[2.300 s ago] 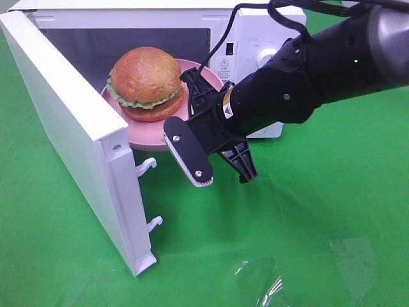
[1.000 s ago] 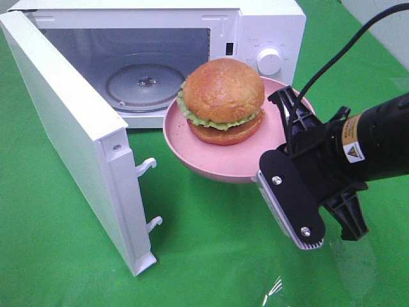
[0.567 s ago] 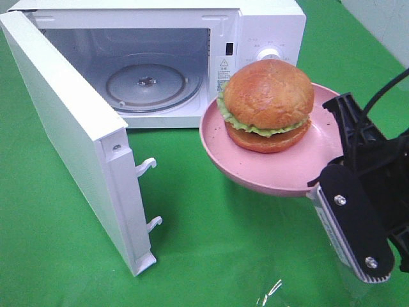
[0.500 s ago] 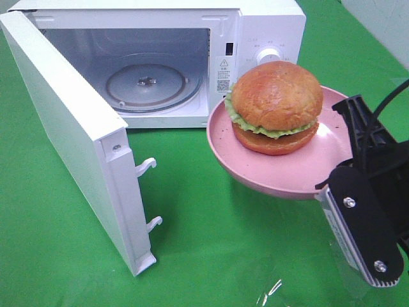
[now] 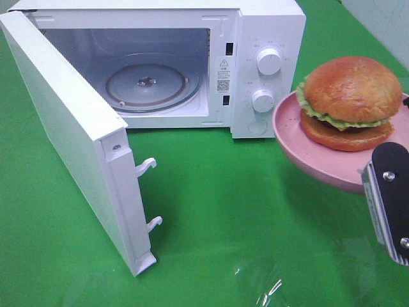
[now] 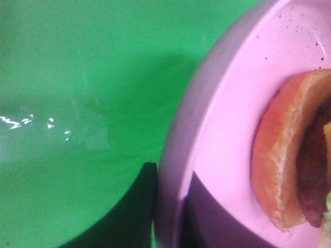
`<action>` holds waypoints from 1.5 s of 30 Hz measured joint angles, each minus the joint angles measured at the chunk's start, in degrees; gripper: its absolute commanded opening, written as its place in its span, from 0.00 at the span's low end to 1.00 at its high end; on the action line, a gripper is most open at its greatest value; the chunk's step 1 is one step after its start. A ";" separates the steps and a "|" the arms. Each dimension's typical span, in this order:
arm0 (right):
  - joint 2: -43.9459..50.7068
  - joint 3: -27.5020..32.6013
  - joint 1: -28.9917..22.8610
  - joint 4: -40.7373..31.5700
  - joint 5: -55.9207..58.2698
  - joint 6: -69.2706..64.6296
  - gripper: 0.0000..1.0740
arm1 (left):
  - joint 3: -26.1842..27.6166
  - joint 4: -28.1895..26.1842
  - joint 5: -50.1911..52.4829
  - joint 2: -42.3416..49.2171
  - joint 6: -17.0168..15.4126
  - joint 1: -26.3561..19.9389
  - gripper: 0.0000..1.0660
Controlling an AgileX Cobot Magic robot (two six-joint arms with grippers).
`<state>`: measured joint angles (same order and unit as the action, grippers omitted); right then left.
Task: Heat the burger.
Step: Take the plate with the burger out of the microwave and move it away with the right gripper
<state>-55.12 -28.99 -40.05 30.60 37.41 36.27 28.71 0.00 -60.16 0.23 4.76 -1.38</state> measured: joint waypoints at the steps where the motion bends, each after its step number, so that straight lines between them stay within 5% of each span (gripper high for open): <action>1: 0.00 0.00 0.00 0.46 1.15 -1.66 0.00 | 0.00 0.00 0.00 0.00 0.00 0.00 0.92; 25: -0.57 0.00 0.00 9.91 15.24 -46.93 0.00 | 0.00 0.00 0.00 0.00 0.00 0.00 0.92; 37: -11.86 -0.34 0.00 11.23 18.45 -69.27 0.00 | 0.00 0.00 0.00 0.00 0.00 0.00 0.92; 45: -20.51 -5.73 0.00 11.57 20.91 -82.96 0.00 | 0.00 0.00 0.00 0.00 0.00 0.00 0.92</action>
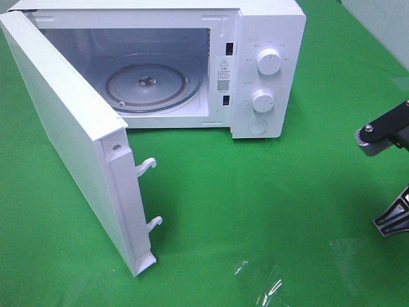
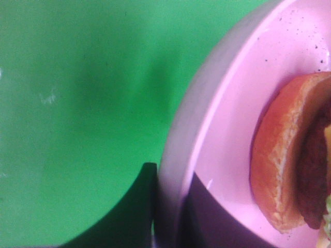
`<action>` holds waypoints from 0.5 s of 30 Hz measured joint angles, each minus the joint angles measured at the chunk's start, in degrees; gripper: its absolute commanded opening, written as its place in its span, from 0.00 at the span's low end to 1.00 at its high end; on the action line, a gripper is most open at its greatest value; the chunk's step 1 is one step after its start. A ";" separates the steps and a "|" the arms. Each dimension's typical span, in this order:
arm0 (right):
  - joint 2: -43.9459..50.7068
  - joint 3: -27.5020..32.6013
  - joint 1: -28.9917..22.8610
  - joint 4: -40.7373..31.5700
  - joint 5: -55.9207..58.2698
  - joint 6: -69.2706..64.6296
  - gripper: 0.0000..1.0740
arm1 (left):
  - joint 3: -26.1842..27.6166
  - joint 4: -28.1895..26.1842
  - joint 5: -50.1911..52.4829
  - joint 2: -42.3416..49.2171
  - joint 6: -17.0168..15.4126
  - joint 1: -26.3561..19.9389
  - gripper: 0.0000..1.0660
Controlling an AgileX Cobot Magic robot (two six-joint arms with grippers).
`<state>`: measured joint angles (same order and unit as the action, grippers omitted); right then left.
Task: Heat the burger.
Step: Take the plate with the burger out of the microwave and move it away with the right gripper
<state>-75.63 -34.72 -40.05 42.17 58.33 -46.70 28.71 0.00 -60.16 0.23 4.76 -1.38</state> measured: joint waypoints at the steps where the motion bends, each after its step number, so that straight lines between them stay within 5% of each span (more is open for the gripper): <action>1: 0.00 0.00 0.00 0.00 0.00 0.00 0.00 | 0.00 0.00 0.00 0.00 0.00 0.00 0.92; 15: -12.32 -4.81 0.00 -2.29 -2.01 -9.57 0.00 | 0.00 0.00 0.00 0.00 0.00 0.00 0.92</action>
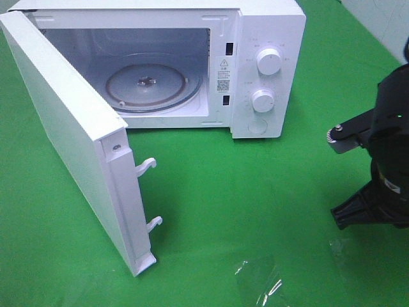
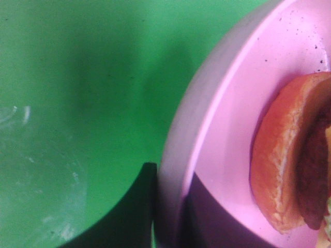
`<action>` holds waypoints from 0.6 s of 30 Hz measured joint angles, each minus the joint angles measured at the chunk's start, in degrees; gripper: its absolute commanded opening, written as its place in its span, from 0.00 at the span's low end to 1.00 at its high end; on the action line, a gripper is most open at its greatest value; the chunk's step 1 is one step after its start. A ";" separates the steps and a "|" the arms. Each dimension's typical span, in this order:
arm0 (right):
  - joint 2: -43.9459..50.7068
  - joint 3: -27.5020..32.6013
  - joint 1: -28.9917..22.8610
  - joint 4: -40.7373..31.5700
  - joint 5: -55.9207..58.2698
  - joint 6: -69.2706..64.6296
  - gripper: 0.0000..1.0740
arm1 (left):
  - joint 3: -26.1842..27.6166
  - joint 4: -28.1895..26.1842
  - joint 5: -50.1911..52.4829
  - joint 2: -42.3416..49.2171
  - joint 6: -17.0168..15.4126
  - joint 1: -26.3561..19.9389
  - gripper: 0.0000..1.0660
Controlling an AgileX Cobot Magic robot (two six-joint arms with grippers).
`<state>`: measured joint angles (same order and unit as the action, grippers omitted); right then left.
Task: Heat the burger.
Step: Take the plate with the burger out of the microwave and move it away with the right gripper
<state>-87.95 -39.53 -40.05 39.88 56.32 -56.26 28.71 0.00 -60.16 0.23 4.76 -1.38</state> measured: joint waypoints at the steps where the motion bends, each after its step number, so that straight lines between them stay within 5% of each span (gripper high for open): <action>1: 0.00 0.00 0.00 0.00 0.00 0.00 0.00 | 0.00 0.00 0.00 0.00 0.00 0.00 0.92; 18: -13.06 -6.59 4.76 -2.18 -5.56 -3.67 0.00 | 0.00 0.00 0.00 0.00 0.00 0.00 0.92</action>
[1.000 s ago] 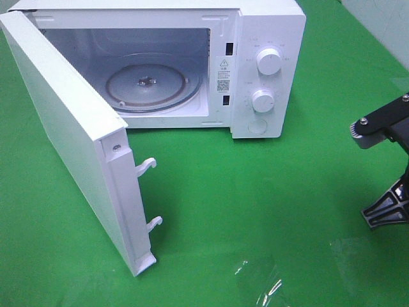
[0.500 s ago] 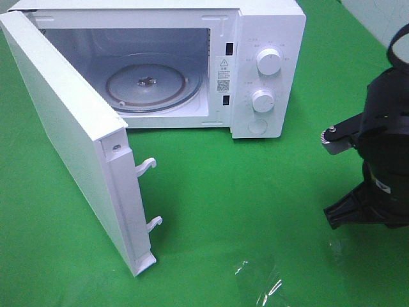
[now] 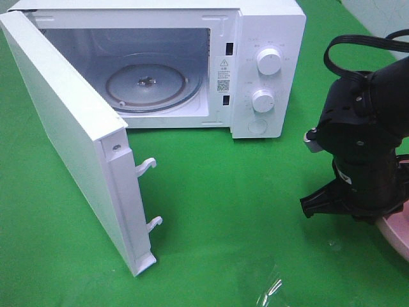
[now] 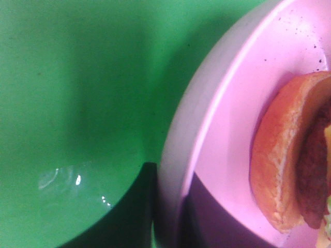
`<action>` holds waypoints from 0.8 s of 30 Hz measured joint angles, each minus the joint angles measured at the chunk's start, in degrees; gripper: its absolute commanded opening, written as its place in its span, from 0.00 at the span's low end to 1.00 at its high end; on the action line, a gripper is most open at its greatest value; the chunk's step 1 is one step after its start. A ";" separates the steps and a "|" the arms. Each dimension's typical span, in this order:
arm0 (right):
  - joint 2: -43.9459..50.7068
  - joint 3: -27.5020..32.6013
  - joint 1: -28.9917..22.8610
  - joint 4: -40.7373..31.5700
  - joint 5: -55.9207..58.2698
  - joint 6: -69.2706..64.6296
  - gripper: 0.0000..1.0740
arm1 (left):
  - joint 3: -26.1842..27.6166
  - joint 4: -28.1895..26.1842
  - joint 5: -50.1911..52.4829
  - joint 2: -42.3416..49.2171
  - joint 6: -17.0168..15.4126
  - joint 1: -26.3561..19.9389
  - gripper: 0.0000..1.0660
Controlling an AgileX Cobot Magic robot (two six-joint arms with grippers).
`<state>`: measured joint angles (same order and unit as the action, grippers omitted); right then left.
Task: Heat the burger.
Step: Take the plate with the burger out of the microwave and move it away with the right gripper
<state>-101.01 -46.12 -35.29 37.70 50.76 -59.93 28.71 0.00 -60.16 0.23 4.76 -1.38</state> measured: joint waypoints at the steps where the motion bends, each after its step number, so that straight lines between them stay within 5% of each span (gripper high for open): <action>1: -1.03 0.00 0.69 -0.29 -0.17 0.00 0.00 | 0.00 0.00 0.00 0.00 0.00 0.00 0.92; 13: -4.93 -0.97 2.69 -0.97 -3.32 -0.11 0.04 | 0.00 0.00 0.00 0.00 0.00 0.00 0.92; 24: -4.64 -4.81 2.69 -2.64 -3.67 2.98 0.29 | 0.00 0.00 0.00 0.00 0.00 0.00 0.92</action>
<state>-105.65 -50.94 -32.60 35.07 47.10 -56.95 28.71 0.00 -60.16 0.23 4.76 -1.38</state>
